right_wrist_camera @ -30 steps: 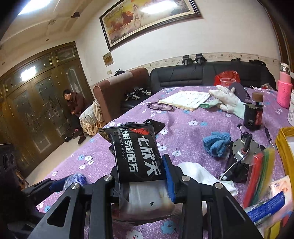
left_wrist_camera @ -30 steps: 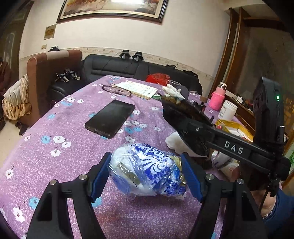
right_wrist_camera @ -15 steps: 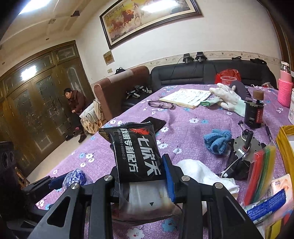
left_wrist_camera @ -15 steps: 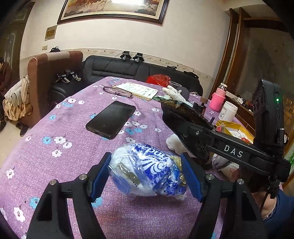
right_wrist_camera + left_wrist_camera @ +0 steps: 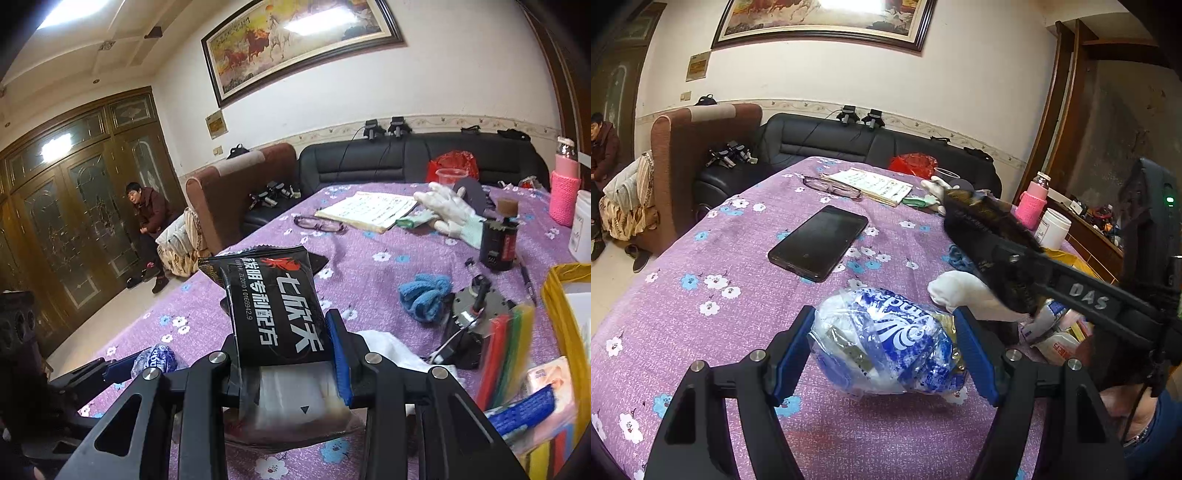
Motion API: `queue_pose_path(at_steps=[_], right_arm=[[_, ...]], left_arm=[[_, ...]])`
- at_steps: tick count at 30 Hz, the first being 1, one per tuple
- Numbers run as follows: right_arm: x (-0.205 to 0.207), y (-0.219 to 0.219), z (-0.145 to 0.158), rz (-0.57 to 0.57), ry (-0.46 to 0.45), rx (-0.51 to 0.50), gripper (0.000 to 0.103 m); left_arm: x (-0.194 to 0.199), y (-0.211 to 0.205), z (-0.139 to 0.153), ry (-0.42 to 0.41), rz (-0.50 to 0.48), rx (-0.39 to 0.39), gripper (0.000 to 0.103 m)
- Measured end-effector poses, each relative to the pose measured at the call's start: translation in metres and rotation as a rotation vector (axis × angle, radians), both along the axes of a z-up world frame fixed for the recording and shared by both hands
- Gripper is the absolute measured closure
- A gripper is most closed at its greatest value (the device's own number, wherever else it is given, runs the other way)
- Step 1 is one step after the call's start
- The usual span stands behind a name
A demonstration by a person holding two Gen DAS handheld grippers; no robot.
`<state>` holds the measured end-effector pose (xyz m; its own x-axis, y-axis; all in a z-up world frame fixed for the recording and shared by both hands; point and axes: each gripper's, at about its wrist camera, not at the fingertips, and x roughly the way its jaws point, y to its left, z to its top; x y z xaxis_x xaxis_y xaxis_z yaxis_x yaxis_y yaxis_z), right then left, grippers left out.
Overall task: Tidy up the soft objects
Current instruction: 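Carry the black snack bag and blue-white bag toward the yellow tray with both tools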
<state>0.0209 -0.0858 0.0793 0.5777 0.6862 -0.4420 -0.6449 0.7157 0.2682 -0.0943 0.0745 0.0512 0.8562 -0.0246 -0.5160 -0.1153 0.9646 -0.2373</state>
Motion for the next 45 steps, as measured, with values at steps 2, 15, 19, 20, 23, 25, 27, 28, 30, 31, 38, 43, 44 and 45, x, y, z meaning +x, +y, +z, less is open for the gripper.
queue_pose_path(at_steps=[2, 15, 19, 20, 23, 25, 27, 28, 30, 31, 38, 43, 44, 45], right_arm=[[-0.004, -0.008, 0.004, -0.011, -0.003, 0.011, 0.065], [-0.027, -0.084, 0.016, -0.129, -0.008, 0.057, 0.065], [-0.032, -0.105, 0.017, -0.163, -0.006, 0.065, 0.065], [-0.033, -0.109, 0.016, -0.17, -0.003, 0.067, 0.065], [-0.036, -0.122, 0.016, -0.191, 0.004, 0.076, 0.065], [-0.036, -0.13, 0.016, -0.204, 0.007, 0.08, 0.065], [-0.037, -0.137, 0.016, -0.218, 0.006, 0.083, 0.065], [-0.038, -0.141, 0.016, -0.227, 0.008, 0.085, 0.065], [-0.037, -0.147, 0.015, -0.237, 0.013, 0.089, 0.065], [-0.037, -0.151, 0.015, -0.243, 0.018, 0.093, 0.065], [-0.039, -0.159, 0.015, -0.259, 0.026, 0.108, 0.065], [-0.04, -0.164, 0.014, -0.269, 0.03, 0.114, 0.065], [-0.04, -0.166, 0.013, -0.27, 0.033, 0.116, 0.065], [-0.04, -0.167, 0.013, -0.271, 0.036, 0.118, 0.065]], left_arm=[[-0.001, 0.0, 0.001, -0.002, 0.013, 0.002, 0.029], [-0.001, -0.004, 0.004, 0.017, 0.029, -0.04, 0.029], [-0.001, -0.014, 0.008, 0.008, 0.008, -0.046, 0.029], [-0.001, -0.017, 0.009, 0.005, 0.002, -0.044, 0.029], [0.0, -0.028, 0.011, 0.004, -0.02, -0.038, 0.029], [0.0, -0.036, 0.013, 0.006, -0.041, -0.034, 0.029], [0.0, -0.043, 0.014, 0.002, -0.053, -0.021, 0.029], [-0.001, -0.046, 0.015, -0.001, -0.059, -0.016, 0.029], [-0.001, -0.05, 0.016, -0.003, -0.066, -0.012, 0.029], [-0.001, -0.052, 0.017, -0.006, -0.069, -0.011, 0.029], [0.003, -0.06, 0.016, -0.002, -0.09, -0.01, 0.029], [0.005, -0.066, 0.016, 0.001, -0.107, -0.009, 0.029], [0.006, -0.068, 0.016, 0.001, -0.11, -0.008, 0.029], [0.007, -0.07, 0.015, 0.002, -0.115, -0.007, 0.029]])
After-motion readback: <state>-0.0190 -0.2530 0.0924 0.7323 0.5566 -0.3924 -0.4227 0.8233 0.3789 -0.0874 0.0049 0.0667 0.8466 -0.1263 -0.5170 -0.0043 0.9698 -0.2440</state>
